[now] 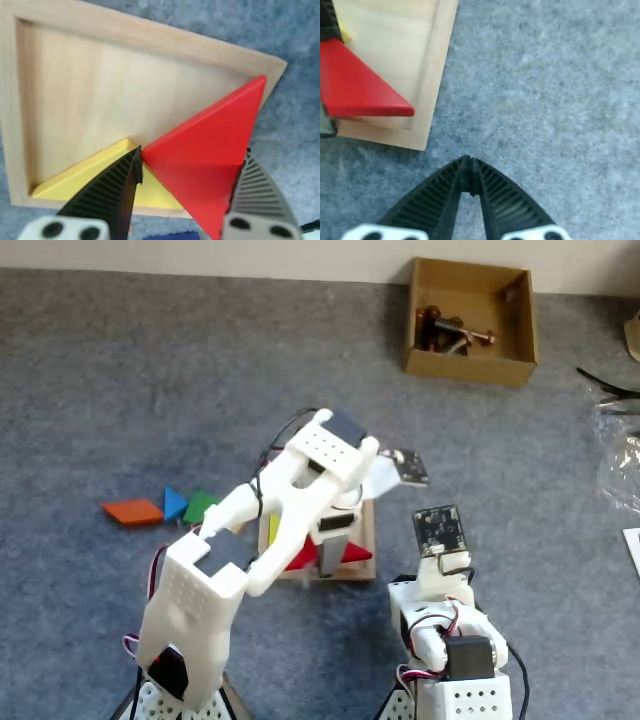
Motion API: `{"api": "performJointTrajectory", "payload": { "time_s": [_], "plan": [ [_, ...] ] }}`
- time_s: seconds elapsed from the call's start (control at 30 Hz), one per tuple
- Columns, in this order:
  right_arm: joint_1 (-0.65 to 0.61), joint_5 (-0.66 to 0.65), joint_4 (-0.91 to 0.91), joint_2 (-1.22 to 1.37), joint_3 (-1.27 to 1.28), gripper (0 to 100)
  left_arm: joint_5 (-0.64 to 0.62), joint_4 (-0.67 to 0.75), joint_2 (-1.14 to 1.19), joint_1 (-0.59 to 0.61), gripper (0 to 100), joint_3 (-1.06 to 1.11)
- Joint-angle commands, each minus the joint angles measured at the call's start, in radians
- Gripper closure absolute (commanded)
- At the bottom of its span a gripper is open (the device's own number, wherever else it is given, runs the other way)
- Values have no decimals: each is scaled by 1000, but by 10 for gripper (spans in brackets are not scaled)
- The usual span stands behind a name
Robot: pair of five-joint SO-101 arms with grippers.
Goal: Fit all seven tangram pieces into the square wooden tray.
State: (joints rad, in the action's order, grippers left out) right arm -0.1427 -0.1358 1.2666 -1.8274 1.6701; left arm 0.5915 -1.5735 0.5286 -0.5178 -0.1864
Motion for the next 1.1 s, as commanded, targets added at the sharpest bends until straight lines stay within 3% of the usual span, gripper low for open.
{"api": "performJointTrajectory", "payload": {
  "time_s": [0.0,0.3,1.07],
  "plan": [
    [-10,8,-18,-8,117,993,6,6,-64,-5,995,-4],
    [-10,8,-18,-8,117,993,6,6,-70,76,982,-7],
    [-10,8,-18,-8,117,993,5,-3,-64,62,858,1]
  ]
}}
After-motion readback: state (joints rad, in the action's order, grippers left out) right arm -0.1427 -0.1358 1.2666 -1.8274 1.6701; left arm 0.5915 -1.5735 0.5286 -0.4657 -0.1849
